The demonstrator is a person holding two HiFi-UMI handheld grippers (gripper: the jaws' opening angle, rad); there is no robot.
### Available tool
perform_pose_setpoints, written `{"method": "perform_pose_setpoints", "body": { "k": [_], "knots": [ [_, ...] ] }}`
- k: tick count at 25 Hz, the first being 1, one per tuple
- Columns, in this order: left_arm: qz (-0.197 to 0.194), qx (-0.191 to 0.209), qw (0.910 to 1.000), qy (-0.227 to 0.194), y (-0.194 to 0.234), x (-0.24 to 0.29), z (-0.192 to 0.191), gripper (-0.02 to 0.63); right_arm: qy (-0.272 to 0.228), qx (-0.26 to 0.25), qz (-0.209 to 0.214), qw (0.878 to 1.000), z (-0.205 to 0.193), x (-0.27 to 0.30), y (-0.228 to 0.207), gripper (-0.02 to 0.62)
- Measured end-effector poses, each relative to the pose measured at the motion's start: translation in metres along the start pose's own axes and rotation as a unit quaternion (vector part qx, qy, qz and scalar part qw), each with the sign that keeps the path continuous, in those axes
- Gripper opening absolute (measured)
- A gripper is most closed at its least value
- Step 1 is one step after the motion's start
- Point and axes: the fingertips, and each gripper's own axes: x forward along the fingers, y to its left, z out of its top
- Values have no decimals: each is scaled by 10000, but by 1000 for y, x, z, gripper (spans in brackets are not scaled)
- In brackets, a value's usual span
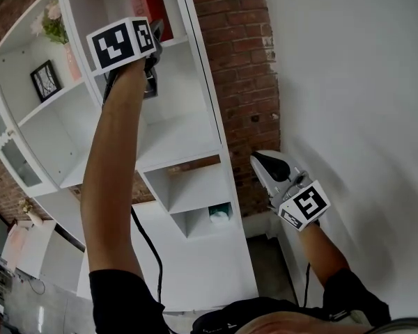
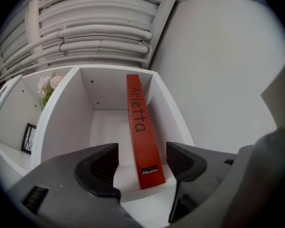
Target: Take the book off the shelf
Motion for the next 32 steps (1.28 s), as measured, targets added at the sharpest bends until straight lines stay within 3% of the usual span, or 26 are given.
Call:
{"method": "perform_pose_setpoints", "body": {
  "k": [12,16,18,24,32],
  "knots": [
    [378,113,9958,823,2,36,-15,304,-3,75,-329,9994,-7,-22,-25,2],
    [555,336,9936,924,7,38,-18,209,-9,86,-464,9989,-9,-30,-32,2],
    [558,353,9934,939,9,37,-18,197,0,97,-520,9986,-10,-33,-34,2],
    [411,339,9959,728,3,32,-13,167,81,93,-588,9982,-13,-38,-33,2],
    [308,-26,9994,155,8,8,0,160,140,102,-572,9982,-11,-38,-22,2]
  ]
}}
